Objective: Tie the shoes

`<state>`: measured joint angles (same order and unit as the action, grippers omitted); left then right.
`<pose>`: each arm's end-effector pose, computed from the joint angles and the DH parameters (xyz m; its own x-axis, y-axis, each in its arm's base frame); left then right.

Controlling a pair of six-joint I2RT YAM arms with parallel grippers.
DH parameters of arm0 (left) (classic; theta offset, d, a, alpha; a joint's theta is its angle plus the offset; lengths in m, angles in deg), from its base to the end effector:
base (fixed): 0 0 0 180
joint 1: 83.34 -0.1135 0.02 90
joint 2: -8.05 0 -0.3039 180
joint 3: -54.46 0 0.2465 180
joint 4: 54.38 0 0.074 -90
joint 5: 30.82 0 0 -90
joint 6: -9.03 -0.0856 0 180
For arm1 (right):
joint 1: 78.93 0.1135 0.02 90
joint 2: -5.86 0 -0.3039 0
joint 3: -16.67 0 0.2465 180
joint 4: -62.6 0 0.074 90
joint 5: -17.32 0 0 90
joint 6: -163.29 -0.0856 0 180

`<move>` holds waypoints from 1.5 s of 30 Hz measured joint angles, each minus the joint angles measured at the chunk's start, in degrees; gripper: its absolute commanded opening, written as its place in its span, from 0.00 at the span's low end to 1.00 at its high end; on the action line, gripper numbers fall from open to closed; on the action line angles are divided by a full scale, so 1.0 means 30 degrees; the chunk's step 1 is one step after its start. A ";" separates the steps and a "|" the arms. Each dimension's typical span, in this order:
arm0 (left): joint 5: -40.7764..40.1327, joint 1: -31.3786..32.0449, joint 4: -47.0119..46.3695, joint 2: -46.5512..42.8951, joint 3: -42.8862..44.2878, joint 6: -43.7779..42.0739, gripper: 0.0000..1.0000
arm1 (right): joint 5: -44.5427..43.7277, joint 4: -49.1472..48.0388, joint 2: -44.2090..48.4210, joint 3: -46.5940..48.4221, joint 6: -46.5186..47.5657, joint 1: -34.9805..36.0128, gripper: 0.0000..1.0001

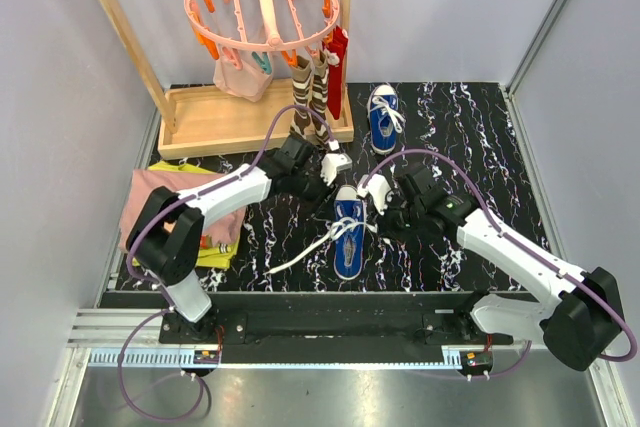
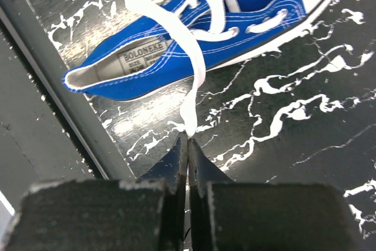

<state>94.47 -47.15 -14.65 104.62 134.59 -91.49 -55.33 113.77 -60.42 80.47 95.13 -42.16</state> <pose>0.2705 -0.2591 0.2261 -0.5238 0.5679 -0.6350 0.8515 0.3714 -0.3702 0.1740 0.1619 0.2557 -0.3336 -0.6926 -0.6395 -0.9018 0.4322 0.0024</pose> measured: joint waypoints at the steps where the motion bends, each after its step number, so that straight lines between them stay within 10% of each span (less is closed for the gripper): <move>1: 0.0109 -0.0051 -0.0182 0.0124 0.0109 0.0211 0.37 | 0.0182 -0.0036 0.0015 -0.0066 0.0066 0.0000 0.00; 45: 0.2885 0.0226 -0.1851 0.2470 0.1239 0.1384 0.38 | 0.1581 -0.0474 -0.0204 -0.1027 0.0066 -0.0015 0.00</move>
<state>103.13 -46.47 -20.20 112.03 138.31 -87.34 -50.59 112.35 -61.03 77.39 95.33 -42.20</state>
